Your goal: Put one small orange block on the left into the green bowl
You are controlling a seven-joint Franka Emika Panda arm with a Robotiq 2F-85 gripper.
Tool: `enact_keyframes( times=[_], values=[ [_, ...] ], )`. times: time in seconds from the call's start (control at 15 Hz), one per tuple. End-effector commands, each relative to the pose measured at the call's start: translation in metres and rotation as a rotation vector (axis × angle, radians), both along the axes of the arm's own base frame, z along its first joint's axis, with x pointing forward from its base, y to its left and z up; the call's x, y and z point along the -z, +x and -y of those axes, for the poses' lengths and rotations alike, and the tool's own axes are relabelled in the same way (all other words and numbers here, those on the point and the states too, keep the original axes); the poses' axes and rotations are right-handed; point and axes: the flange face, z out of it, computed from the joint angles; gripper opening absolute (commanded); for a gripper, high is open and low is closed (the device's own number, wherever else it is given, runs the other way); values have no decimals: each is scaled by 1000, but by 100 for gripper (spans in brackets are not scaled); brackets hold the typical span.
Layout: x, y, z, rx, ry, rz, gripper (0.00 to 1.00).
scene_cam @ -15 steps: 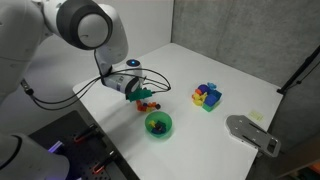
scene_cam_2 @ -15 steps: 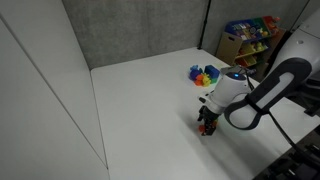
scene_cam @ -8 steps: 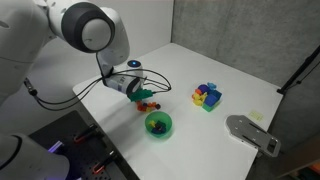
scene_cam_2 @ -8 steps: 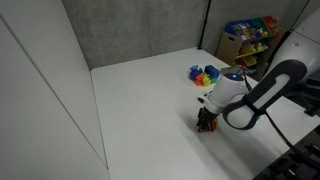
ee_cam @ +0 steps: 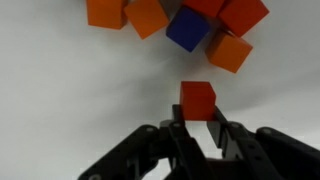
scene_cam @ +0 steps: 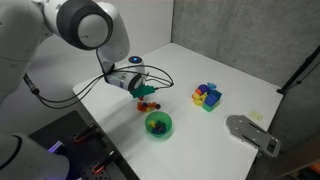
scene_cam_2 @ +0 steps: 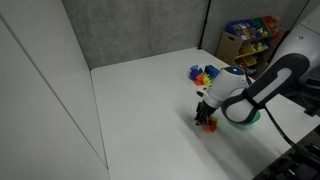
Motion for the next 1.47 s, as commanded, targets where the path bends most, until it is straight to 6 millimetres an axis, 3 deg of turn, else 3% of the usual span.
enact_keyframes(
  times=[0.0, 0.33, 0.53, 1.0, 1.27, 1.33, 1.4],
  values=[
    [-35, 13, 13, 27, -16, 28, 10],
    [-74, 25, 58, 108, -66, 21, 10],
    [-94, 24, 100, 174, -107, 12, 10],
    [-117, -19, 193, 339, -161, -37, 10],
    [-118, -49, 224, 407, -162, -86, 10],
    [-116, -56, 228, 419, -162, -102, 14],
    [-114, -62, 231, 430, -160, -118, 55]
  ],
)
